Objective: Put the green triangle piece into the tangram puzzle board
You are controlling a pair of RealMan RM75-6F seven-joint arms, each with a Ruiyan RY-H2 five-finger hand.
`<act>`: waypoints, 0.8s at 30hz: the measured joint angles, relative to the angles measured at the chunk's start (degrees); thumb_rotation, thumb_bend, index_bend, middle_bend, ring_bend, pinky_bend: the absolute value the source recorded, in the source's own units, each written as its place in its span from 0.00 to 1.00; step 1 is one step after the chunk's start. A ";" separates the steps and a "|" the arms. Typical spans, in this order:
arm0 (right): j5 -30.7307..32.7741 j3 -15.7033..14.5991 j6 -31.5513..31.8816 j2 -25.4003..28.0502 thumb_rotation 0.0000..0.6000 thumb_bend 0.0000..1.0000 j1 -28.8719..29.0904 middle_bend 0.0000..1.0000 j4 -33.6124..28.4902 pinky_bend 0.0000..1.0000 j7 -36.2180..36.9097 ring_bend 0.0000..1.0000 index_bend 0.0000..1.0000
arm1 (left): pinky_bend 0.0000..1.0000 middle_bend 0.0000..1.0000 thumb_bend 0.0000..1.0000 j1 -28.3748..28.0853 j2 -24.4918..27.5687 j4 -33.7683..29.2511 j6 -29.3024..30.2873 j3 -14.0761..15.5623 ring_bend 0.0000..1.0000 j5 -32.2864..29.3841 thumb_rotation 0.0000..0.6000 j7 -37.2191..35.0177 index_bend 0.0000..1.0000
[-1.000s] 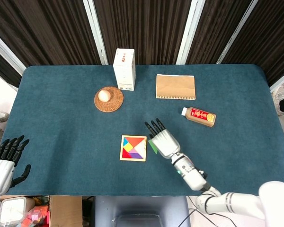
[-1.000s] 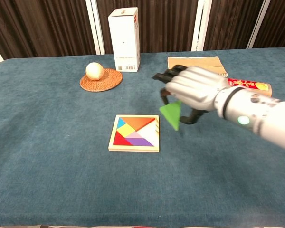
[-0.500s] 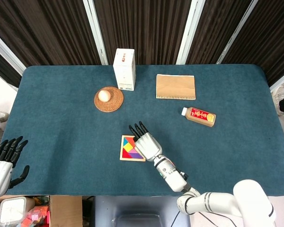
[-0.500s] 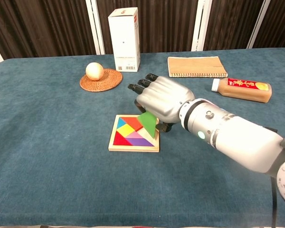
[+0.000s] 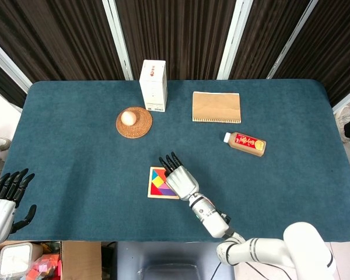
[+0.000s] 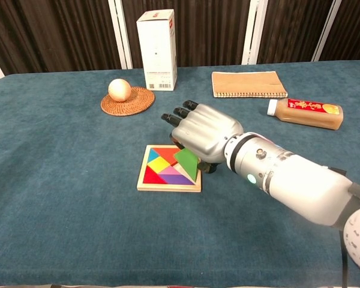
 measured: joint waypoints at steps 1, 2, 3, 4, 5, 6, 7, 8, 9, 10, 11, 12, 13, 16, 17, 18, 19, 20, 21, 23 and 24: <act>-0.02 -0.04 -0.06 -0.05 1.00 0.44 0.02 0.08 0.02 0.00 0.13 0.00 0.68 | 0.05 0.00 0.46 -0.01 0.03 -0.04 -0.01 -0.02 0.00 -0.03 1.00 -0.01 0.00; -0.07 -0.11 -0.15 -0.09 1.00 0.44 0.04 0.08 0.02 0.00 0.28 0.00 0.68 | 0.05 0.00 0.46 -0.02 0.08 -0.10 -0.02 -0.04 0.00 -0.06 1.00 -0.04 0.00; -0.22 -0.24 -0.21 -0.10 1.00 0.44 0.08 0.08 0.01 0.00 0.40 0.00 0.68 | 0.05 0.00 0.46 -0.02 0.08 -0.10 -0.04 -0.02 0.00 -0.04 1.00 -0.04 0.00; -0.38 -0.35 -0.20 -0.10 1.00 0.44 0.09 0.08 0.00 0.00 0.43 0.00 0.68 | 0.05 0.00 0.46 0.02 0.06 -0.06 0.01 0.03 0.00 0.00 1.00 -0.06 0.00; -0.56 -0.48 -0.17 -0.10 1.00 0.44 0.09 0.08 -0.03 0.00 0.46 0.00 0.68 | 0.05 0.00 0.46 0.05 0.05 0.01 0.08 0.03 0.00 0.03 1.00 -0.16 0.00; -0.72 -0.63 -0.07 -0.08 1.00 0.44 0.08 0.08 -0.09 0.00 0.49 0.00 0.67 | 0.05 0.00 0.46 0.06 0.04 0.07 0.10 0.01 0.00 0.02 1.00 -0.25 0.00; -0.77 -0.69 0.01 -0.06 1.00 0.44 0.05 0.08 -0.13 0.00 0.46 0.00 0.67 | 0.05 0.00 0.46 0.06 0.04 0.09 0.11 -0.02 0.00 -0.01 1.00 -0.31 0.00; -0.79 -0.74 0.07 -0.05 1.00 0.44 0.03 0.08 -0.16 0.00 0.38 0.00 0.67 | 0.05 0.00 0.46 0.06 0.07 0.08 0.10 -0.04 0.00 -0.05 1.00 -0.37 0.00; -0.79 -0.77 0.13 -0.01 1.00 0.44 0.02 0.08 -0.20 0.00 0.25 0.00 0.67 | 0.05 0.00 0.46 0.05 0.09 0.04 0.10 -0.04 0.00 -0.06 1.00 -0.40 0.00; -0.74 -0.78 0.14 0.00 1.00 0.44 0.01 0.08 -0.23 0.00 0.19 0.00 0.66 | 0.05 0.00 0.46 0.06 0.11 0.02 0.12 -0.04 0.00 -0.04 1.00 -0.42 0.00; -0.66 -0.79 0.14 0.01 1.00 0.44 0.00 0.08 -0.26 0.00 0.12 0.00 0.66 | 0.05 0.00 0.46 0.08 0.11 0.03 0.18 -0.03 0.00 0.02 1.00 -0.42 0.00; -0.62 -0.83 0.13 0.02 1.00 0.44 -0.01 0.08 -0.28 0.00 0.02 0.00 0.66 | 0.05 0.00 0.46 0.11 0.11 0.03 0.27 -0.02 0.00 0.09 1.00 -0.41 0.00; -0.60 -0.88 0.12 0.02 1.00 0.44 -0.01 0.08 -0.28 0.00 -0.05 0.00 0.66 | 0.05 0.00 0.46 0.14 0.10 0.04 0.37 0.00 0.00 0.20 1.00 -0.41 0.00; -0.55 -1.06 0.04 -0.01 1.00 0.44 -0.05 0.08 -0.37 0.00 -0.10 0.00 0.65 | 0.05 0.00 0.46 0.21 0.14 0.01 0.56 0.01 0.00 0.32 1.00 -0.47 0.00; -0.58 -1.10 0.04 -0.03 1.00 0.44 -0.04 0.08 -0.38 0.00 -0.12 0.00 0.65 | 0.05 0.00 0.46 0.24 0.14 0.04 0.59 0.02 0.00 0.32 1.00 -0.52 0.00; -0.64 -1.15 0.05 -0.07 1.00 0.44 -0.03 0.08 -0.38 0.00 -0.16 0.00 0.65 | 0.05 0.00 0.46 0.25 0.14 0.06 0.59 0.01 0.00 0.29 1.00 -0.58 0.00; -0.64 -1.18 0.06 -0.11 1.00 0.44 -0.04 0.08 -0.38 0.00 -0.15 0.00 0.64 | 0.05 0.00 0.46 0.25 0.15 0.05 0.59 -0.01 0.00 0.25 1.00 -0.60 0.00; -0.62 -1.20 0.04 -0.14 1.00 0.44 -0.05 0.08 -0.38 0.00 -0.15 0.00 0.64 | 0.05 0.00 0.46 0.25 0.17 0.05 0.59 -0.03 0.00 0.22 1.00 -0.62 0.00; -0.60 -1.25 0.00 -0.17 1.00 0.44 -0.05 0.08 -0.38 0.00 -0.19 0.00 0.63 | 0.05 0.00 0.46 0.26 0.16 0.05 0.60 -0.01 0.00 0.25 1.00 -0.61 0.00; -0.64 -1.33 0.04 -0.23 1.00 0.44 -0.05 0.08 -0.35 0.00 -0.32 0.00 0.61 | 0.05 0.00 0.46 0.28 0.16 0.08 0.68 0.00 0.00 0.37 1.00 -0.59 0.00; -0.63 -1.35 0.09 -0.29 1.00 0.44 -0.06 0.08 -0.33 0.00 -0.41 0.00 0.60 | 0.05 0.00 0.46 0.29 0.15 0.10 0.72 0.00 0.00 0.40 1.00 -0.60 0.00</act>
